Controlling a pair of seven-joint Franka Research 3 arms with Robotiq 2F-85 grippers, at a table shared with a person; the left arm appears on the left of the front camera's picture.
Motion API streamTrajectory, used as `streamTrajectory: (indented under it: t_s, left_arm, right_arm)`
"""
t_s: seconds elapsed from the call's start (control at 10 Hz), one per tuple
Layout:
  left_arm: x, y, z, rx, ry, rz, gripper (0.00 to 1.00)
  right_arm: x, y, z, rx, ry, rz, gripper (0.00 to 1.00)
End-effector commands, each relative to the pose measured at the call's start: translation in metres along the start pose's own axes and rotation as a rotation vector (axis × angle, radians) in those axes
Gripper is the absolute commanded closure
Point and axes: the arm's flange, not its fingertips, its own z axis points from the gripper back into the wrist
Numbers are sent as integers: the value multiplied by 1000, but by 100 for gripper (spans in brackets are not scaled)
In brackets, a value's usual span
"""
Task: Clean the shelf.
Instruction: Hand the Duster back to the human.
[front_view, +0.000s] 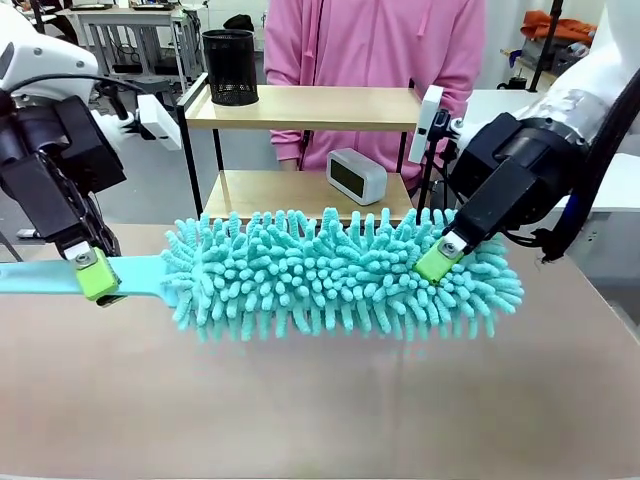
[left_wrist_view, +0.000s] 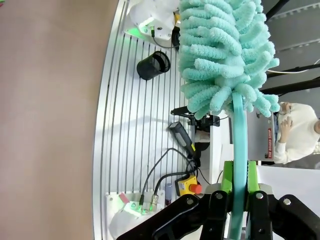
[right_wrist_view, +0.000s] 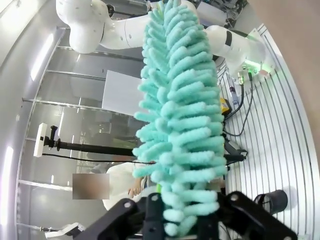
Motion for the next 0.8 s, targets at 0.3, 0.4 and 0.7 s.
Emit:
streamTrajectory:
  t_s: [0.3, 0.4, 0.7]
  left_arm:
    - [1, -2, 3, 1, -43, -33, 88]
    - [0, -3, 3, 2, -30, -50, 57]
    - [-9, -8, 19, 15, -123, -69, 0]
  right_arm:
    - [2, 1, 5, 9, 40, 23, 100]
    - [1, 2, 6, 9, 41, 21, 100]
    - [1, 2, 6, 17, 58, 16, 100]
